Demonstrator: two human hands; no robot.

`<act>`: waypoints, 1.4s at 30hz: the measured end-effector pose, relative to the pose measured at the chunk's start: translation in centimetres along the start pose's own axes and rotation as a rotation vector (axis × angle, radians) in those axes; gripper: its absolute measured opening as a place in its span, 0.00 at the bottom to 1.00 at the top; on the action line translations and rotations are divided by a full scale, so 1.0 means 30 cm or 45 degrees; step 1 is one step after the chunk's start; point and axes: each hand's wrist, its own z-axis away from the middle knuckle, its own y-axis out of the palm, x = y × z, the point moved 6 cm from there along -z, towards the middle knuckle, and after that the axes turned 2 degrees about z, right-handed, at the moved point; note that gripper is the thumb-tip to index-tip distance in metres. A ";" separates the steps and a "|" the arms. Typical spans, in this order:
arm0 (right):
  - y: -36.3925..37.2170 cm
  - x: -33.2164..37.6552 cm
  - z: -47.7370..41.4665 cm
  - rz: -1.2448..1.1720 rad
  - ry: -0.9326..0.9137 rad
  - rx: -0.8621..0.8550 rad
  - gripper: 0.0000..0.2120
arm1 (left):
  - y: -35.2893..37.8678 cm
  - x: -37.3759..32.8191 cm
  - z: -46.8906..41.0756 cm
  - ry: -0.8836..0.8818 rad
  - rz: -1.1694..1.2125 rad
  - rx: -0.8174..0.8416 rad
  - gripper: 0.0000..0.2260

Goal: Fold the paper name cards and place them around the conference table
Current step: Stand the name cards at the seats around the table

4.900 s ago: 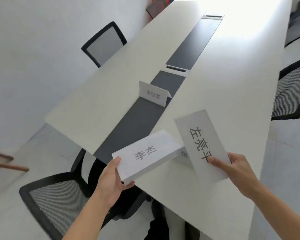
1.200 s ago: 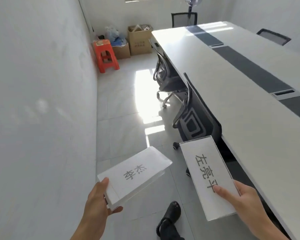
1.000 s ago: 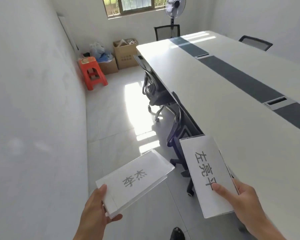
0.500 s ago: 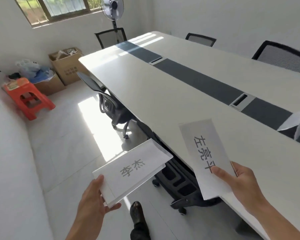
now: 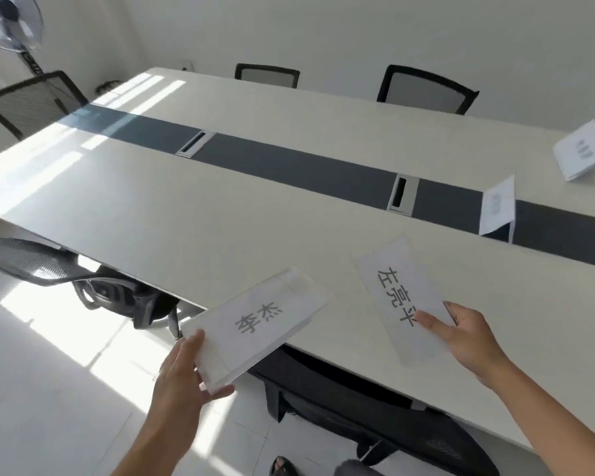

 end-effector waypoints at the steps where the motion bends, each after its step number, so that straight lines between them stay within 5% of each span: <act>1: -0.010 -0.010 -0.032 0.067 0.010 -0.034 0.09 | 0.026 -0.010 -0.038 -0.024 -0.002 0.015 0.09; 10: -0.101 -0.008 -0.516 0.821 0.078 -0.222 0.14 | 0.197 -0.077 -0.249 -0.118 -0.157 0.092 0.12; 22: -0.091 0.008 -1.123 1.033 0.136 -0.106 0.26 | 0.290 -0.119 -0.422 -0.226 -0.343 -0.080 0.10; 31: -0.080 0.057 -1.169 1.524 -0.136 -0.384 0.32 | 0.370 -0.098 -0.490 -0.271 -0.368 -0.023 0.12; 42: 0.000 0.014 -1.165 1.607 -0.079 -0.178 0.41 | 0.347 -0.083 -0.479 -0.280 -0.350 0.019 0.14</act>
